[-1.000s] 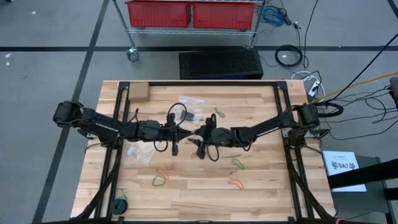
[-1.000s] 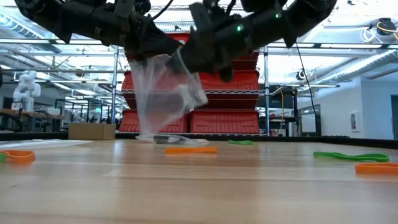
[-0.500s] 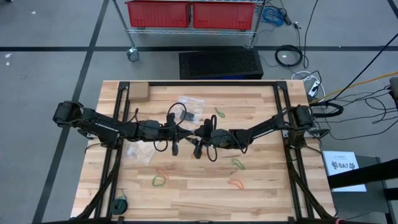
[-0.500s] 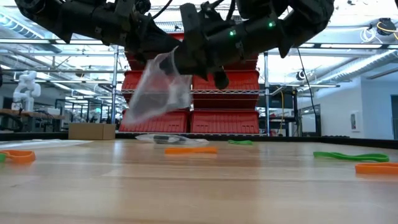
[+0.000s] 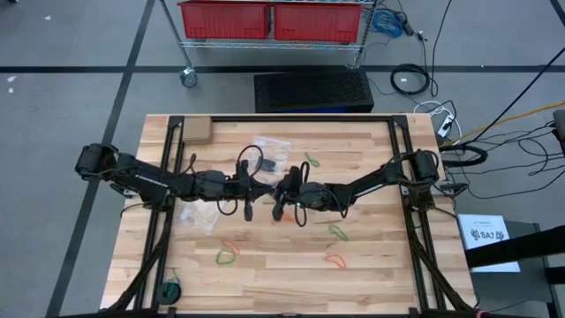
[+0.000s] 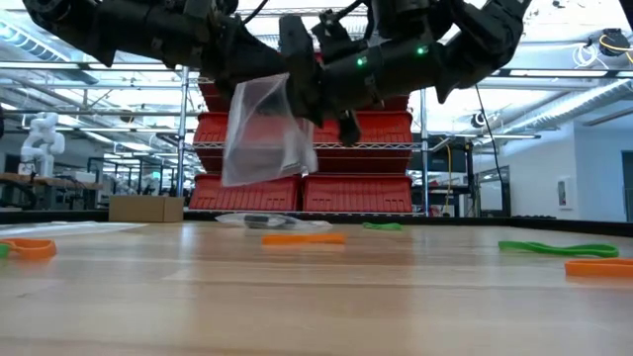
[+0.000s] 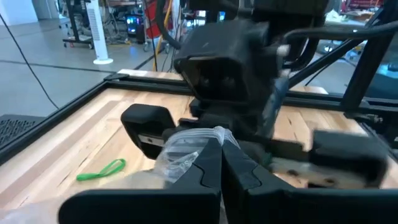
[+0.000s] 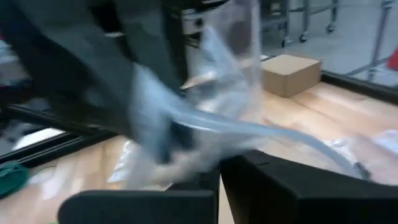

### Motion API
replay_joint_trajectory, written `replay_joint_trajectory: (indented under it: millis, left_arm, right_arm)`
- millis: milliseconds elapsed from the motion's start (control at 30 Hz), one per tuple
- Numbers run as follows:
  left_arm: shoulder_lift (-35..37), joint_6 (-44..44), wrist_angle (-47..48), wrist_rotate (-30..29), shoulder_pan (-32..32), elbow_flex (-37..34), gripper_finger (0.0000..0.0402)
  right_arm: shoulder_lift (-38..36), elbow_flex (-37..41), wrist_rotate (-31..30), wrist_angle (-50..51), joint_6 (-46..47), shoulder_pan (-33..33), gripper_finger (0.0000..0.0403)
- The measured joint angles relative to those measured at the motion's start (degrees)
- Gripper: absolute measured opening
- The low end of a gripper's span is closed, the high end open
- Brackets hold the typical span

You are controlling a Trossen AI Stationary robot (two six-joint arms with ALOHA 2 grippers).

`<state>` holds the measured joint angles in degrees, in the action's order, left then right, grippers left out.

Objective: Sort rubber bands
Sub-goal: Put the orange rubber band into the right transparent zip bag

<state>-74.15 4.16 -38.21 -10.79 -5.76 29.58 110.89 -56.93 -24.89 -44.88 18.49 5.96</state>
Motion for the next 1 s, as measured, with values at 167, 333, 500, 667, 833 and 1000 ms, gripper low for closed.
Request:
replay_joint_trajectory:
  millis: [167, 333, 500, 667, 833, 1000]
  left_arm:
    - [0.0, 0.0, -0.6, 0.0, 0.0, 0.0, 0.0]
    - [0.0, 0.0, -1.5, 0.0, 0.0, 0.0, 0.0]
    - [0.0, 0.0, -2.0, -0.3, 0.0, 0.0, 0.0]
    - [0.0, 0.0, -2.8, -0.2, 0.0, 0.0, 0.0]
    - [0.0, -0.1, -4.0, -0.2, 0.0, 0.0, 0.0]
    - [0.2, 0.0, -5.6, -0.2, -0.1, 0.0, 0.0]
  right_arm:
    - [0.0, 0.0, -2.2, -1.2, -4.2, 0.0, 0.0001]
    - [0.0, 0.0, -4.9, -3.2, -8.9, 0.0, 0.0001]
    - [0.0, 0.0, -5.0, -4.2, -9.4, -0.9, 0.0002]
    - [0.0, 0.0, 1.1, -4.3, -9.6, -1.9, 0.0045]
    - [0.0, -0.9, 5.5, -4.9, -10.0, -2.5, 0.0143]
    - [0.0, -3.6, 6.2, -4.6, -10.6, -2.9, 0.0231]
